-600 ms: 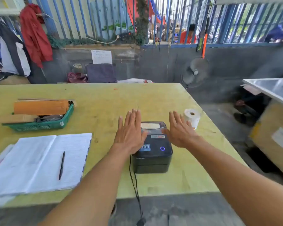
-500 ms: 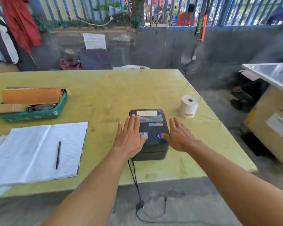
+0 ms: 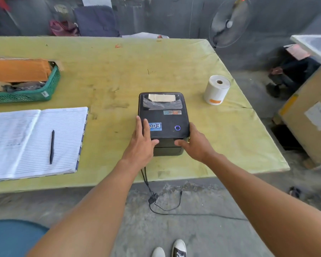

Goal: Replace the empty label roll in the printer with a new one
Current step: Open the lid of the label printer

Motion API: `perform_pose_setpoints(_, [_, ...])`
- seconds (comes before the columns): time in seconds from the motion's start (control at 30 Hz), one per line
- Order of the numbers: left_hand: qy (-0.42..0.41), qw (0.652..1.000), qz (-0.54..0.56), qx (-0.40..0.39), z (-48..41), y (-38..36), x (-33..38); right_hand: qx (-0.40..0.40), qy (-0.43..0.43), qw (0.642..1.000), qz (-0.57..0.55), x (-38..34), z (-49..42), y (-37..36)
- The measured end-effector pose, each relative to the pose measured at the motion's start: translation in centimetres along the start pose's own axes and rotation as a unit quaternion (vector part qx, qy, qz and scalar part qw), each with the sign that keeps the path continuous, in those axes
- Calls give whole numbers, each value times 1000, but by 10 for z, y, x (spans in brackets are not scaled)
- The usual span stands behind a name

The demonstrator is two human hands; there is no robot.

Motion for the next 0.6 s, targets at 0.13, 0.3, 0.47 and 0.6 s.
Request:
perform_pose_setpoints(0.13, [1, 999, -49, 0, 0, -11, 0, 1, 13, 1000, -18, 0, -1, -2])
perform_pose_setpoints(0.3, [-1, 1000, -16, 22, 0, -12, 4, -11, 32, 999, -25, 2, 0, -5])
perform_pose_setpoints(0.47, [27, 998, -48, 8, -2, -13, 1, -15, 63, 998, -11, 2, -3, -5])
perform_pose_setpoints(0.6, [0, 981, -188, -48, 2, -33, 0, -17, 81, 997, 4, 3, -3, -6])
Point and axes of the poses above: each hand's wrist, its own z-axis away from the middle knuckle, its own y-axis out of the back of the hand, x = y × z, the point moved 9 cm from there along -z, towards the middle knuckle, and after that the axes turned 10 degrees about y, right-handed, at the moved point
